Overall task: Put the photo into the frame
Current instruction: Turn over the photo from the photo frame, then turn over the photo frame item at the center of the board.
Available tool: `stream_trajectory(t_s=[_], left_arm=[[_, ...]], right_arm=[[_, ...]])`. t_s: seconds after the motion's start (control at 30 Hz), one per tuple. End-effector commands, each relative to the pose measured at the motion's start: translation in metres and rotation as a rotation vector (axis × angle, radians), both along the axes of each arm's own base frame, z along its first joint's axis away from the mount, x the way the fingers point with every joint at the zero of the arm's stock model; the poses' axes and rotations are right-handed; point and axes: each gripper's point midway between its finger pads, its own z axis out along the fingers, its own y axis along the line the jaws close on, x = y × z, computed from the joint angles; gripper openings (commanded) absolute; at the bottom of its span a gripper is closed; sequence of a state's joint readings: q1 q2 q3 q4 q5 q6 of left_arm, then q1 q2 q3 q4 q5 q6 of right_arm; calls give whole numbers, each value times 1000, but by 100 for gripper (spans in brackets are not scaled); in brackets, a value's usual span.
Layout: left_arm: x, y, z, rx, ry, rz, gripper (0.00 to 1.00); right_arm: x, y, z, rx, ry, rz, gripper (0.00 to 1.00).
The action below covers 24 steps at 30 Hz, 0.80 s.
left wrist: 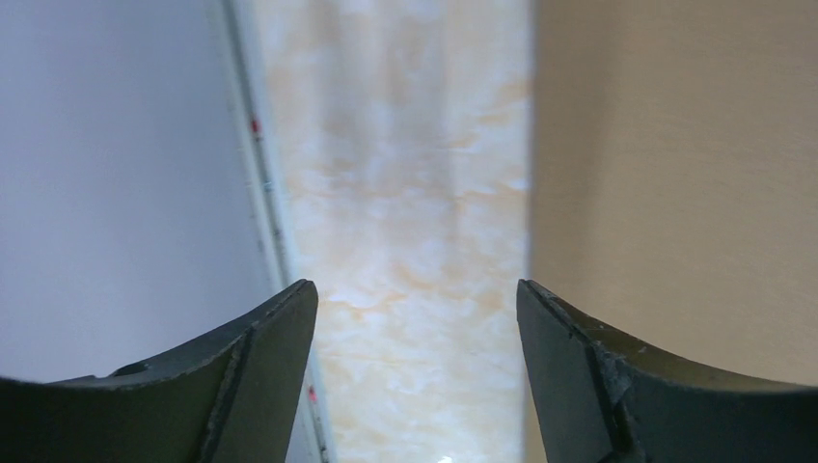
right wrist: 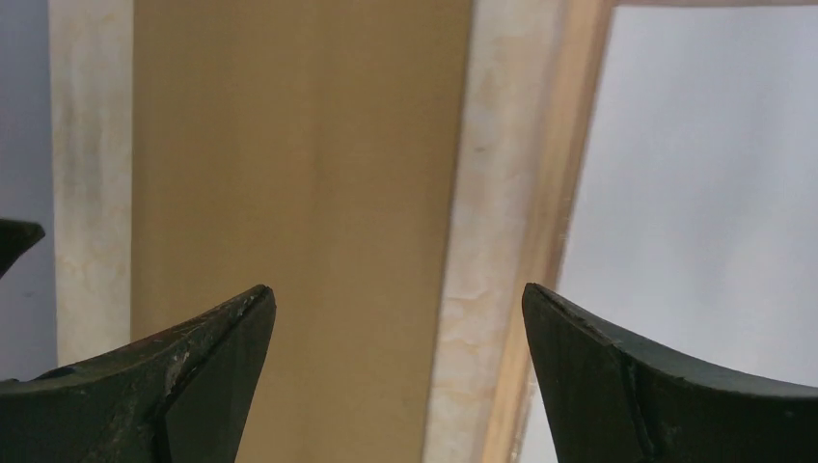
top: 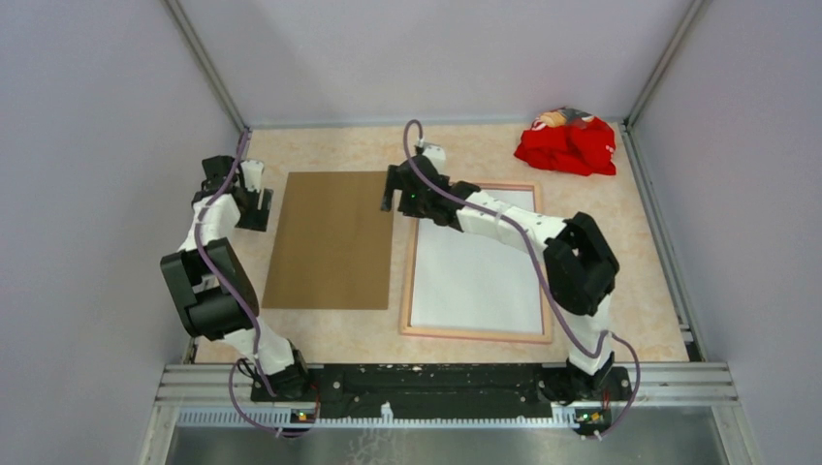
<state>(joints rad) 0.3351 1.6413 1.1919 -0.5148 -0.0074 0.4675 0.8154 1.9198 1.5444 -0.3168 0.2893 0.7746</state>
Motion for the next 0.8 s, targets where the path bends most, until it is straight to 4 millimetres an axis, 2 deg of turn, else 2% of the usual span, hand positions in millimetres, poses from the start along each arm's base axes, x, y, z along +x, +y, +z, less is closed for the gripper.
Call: stream_trajectory(t_s=[0.0,0.17,0.37,0.6,0.77], left_arm=[[10,27,-3,73,-19,64,78],[14,19,-30,-6,11,85,71],[6,6,-66,-74,80,82,65],[-3,-17,-93,-144,142,35,58],[-13,-45,-110,-216,204,-20,52]], right_arm=[[-7,49,-13,45,36,90,99],[-8,70,-41,52,100,112,99],[-10,73,-77,25,164,92,99],[-13,84,-99,56,218,98,99],[-16,95,-105,112,253,105,99]])
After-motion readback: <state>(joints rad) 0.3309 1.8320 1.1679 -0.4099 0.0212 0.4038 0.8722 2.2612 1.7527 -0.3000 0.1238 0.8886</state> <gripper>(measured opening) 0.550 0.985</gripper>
